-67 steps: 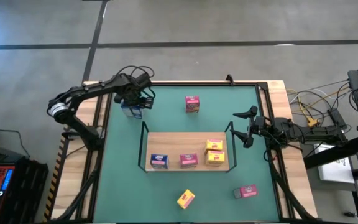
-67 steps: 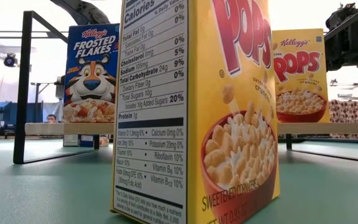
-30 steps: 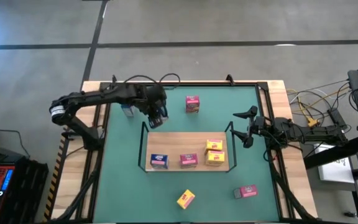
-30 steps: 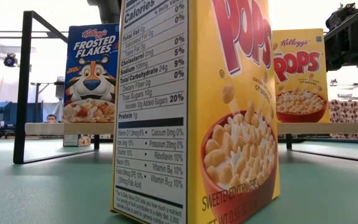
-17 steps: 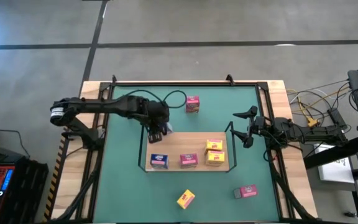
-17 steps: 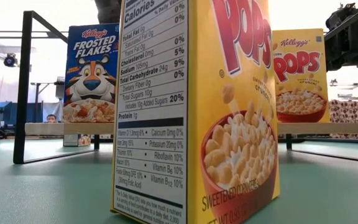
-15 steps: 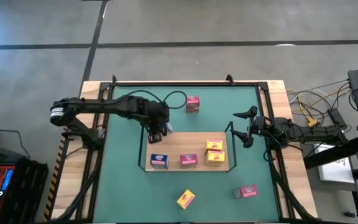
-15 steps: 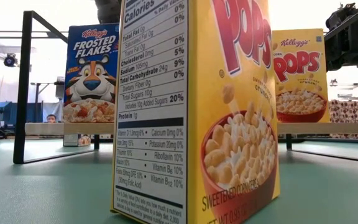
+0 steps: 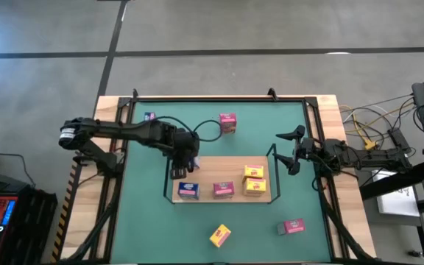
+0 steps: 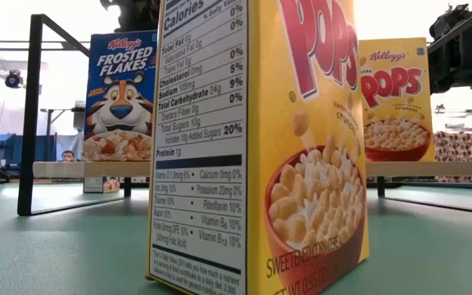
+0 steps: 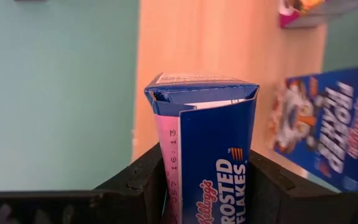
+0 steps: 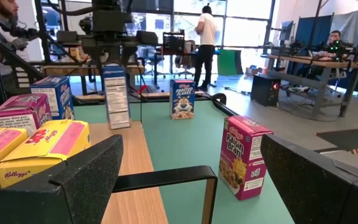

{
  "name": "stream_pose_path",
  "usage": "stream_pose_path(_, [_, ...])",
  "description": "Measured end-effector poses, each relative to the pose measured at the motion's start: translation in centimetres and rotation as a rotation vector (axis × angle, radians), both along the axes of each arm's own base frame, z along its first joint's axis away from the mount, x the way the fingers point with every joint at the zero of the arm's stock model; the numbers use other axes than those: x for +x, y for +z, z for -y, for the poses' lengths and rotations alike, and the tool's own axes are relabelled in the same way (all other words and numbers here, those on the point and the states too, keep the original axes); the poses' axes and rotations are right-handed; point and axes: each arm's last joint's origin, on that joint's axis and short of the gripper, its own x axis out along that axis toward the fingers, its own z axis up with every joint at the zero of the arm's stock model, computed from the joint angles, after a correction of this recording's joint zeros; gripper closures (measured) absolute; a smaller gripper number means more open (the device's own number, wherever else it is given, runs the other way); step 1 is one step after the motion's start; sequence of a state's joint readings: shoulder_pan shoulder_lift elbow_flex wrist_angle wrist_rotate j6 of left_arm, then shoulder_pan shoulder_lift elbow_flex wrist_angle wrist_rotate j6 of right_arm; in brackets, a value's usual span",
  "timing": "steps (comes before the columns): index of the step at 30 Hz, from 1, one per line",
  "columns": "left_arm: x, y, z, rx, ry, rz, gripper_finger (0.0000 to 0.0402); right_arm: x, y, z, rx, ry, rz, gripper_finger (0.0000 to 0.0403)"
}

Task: Stack cereal on shelf
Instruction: Put the right blue cereal box on the shelf aligned with the other blue cereal box

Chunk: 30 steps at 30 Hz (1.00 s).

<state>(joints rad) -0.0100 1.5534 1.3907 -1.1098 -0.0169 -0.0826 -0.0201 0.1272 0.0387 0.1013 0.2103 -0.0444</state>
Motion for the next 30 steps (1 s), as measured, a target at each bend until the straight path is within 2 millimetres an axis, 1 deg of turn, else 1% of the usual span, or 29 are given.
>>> stream_pose_path(9, [-0.2,-0.2,1.5,-0.028,-0.048,-0.014,0.0260,0.0,0.0,0.0,0.000,0.000,0.000,0.0033])
stream_pose_path(11, [-0.1,-0.3,1.6,-0.034,-0.037,-0.011,0.0260,0.0,0.0,0.0,0.000,0.000,0.000,0.0033])
stream_pose_path(15, [0.0,-0.3,1.6,-0.030,0.043,0.001,0.0260,0.0,0.0,0.0,0.000,0.000,0.000,0.0033])
stream_pose_path(21, [0.1,-0.5,1.5,-0.022,0.048,0.019,0.0257,0.0,0.0,0.0,0.000,0.000,0.000,0.0033])
stream_pose_path(26, [0.7,-1.5,1.6,-0.020,0.051,-0.020,0.0254,0.0,0.0,0.0,0.000,0.000,0.000,0.0033])
stream_pose_path(30, [1.2,-2.2,1.7,-0.023,-0.007,-0.053,0.0253,0.0,0.0,0.0,0.000,0.000,0.000,0.0033])
